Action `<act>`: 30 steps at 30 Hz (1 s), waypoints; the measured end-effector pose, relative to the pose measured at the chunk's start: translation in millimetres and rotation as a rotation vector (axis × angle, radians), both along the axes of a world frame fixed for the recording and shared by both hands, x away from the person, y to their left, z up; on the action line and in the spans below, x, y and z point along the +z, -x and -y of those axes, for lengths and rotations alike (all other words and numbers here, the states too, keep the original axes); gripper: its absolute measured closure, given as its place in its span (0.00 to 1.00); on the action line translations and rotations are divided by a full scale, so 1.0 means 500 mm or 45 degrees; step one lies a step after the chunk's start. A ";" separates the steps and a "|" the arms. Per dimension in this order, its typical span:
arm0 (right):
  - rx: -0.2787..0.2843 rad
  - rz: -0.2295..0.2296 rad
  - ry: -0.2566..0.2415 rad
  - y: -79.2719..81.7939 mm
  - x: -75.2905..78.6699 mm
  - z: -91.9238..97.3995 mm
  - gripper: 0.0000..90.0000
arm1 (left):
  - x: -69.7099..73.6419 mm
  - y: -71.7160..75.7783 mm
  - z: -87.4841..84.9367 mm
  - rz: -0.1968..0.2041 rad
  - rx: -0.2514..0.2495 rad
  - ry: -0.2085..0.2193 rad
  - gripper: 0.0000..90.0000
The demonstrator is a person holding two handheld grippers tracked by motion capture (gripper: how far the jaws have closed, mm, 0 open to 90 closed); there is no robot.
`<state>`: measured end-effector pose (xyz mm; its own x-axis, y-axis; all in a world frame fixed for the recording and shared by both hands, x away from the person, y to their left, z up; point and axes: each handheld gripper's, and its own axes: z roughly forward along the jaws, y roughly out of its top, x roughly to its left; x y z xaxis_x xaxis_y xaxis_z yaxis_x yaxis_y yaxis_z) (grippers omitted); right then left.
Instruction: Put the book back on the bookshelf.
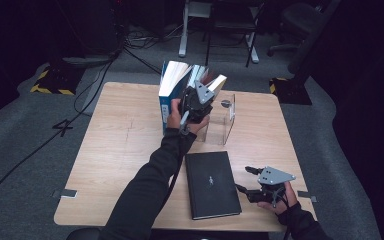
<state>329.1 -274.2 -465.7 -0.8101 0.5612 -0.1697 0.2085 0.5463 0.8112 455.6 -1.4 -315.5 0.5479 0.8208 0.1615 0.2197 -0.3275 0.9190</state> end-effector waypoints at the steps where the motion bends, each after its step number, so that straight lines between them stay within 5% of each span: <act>1: 0.004 -0.003 0.000 0.000 -0.001 0.000 0.32 | 0.000 0.000 0.000 0.000 0.000 0.000 0.83; 9: 0.060 -0.051 0.050 0.003 -0.007 -0.010 0.32 | -0.010 -0.033 0.030 0.024 0.044 -0.021 0.83; 21: 0.066 -0.060 0.030 0.004 -0.006 -0.014 0.31 | -0.023 -0.078 0.062 0.020 0.135 -0.020 0.83; 30: 0.102 -0.062 0.041 0.009 -0.008 -0.026 0.32 | -0.050 -0.089 0.109 0.110 0.190 -0.019 0.83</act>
